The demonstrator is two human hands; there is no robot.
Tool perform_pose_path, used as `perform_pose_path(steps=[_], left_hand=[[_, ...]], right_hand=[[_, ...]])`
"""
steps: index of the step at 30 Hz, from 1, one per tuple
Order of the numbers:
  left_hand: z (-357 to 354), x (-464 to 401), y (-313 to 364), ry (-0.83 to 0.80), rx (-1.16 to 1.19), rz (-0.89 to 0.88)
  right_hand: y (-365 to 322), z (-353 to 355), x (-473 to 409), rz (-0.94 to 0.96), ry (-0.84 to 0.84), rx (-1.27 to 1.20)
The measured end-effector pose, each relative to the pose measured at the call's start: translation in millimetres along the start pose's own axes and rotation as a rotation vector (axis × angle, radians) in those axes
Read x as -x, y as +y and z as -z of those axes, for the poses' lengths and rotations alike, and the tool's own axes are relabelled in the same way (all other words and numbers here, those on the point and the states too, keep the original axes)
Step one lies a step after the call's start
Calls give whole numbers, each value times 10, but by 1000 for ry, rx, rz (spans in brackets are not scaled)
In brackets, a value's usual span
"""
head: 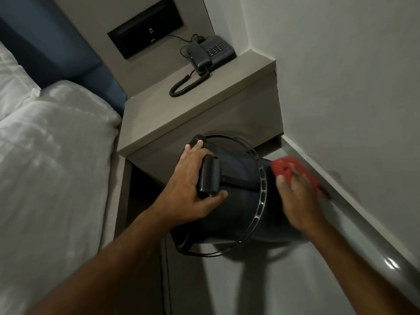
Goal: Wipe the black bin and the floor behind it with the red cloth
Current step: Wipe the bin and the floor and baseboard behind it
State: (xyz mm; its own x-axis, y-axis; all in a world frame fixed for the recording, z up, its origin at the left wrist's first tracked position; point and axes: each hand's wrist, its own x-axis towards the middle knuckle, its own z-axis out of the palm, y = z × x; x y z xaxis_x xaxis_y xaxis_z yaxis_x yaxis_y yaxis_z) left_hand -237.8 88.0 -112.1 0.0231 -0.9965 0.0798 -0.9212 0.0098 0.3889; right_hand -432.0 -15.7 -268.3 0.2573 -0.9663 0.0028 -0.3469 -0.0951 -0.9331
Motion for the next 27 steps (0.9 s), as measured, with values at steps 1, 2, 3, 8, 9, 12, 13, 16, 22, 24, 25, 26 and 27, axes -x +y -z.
perform_pose_path(steps=[1,2,3,8,9,12,13,16,22,24,25,26,27], left_hand=[[3,-18,-11,5,1,17],[15,-29,-33,7,-2,41],[19,-23,-63,8,1,62],[39,78,-121,57,49,67],[28,69,-92,83,36,71],[50,-7,26,160,-40,152],[68,-51,60,182,-69,187],[154,-205,91,206,-121,419],[257,-335,5,153,-276,661],[268,-377,-12,150,-277,677],[268,-407,-11,149,-279,691],[264,-438,-1,145,-290,700],[257,-495,7,142,-310,698]], right_hand=[[-182,-87,85,76,-48,-109],[-317,-176,163,163,-70,-198],[-348,-243,224,237,-66,-228],[305,-42,135,87,90,34],[363,29,109,19,94,58],[292,43,39,50,109,-8],[210,26,39,75,123,-73],[-69,-156,182,146,128,-246],[209,-360,345,421,42,-54],[507,-223,258,206,71,-17],[560,-180,227,74,81,-30],[533,-187,226,11,84,-55],[407,-220,242,47,83,-85]])
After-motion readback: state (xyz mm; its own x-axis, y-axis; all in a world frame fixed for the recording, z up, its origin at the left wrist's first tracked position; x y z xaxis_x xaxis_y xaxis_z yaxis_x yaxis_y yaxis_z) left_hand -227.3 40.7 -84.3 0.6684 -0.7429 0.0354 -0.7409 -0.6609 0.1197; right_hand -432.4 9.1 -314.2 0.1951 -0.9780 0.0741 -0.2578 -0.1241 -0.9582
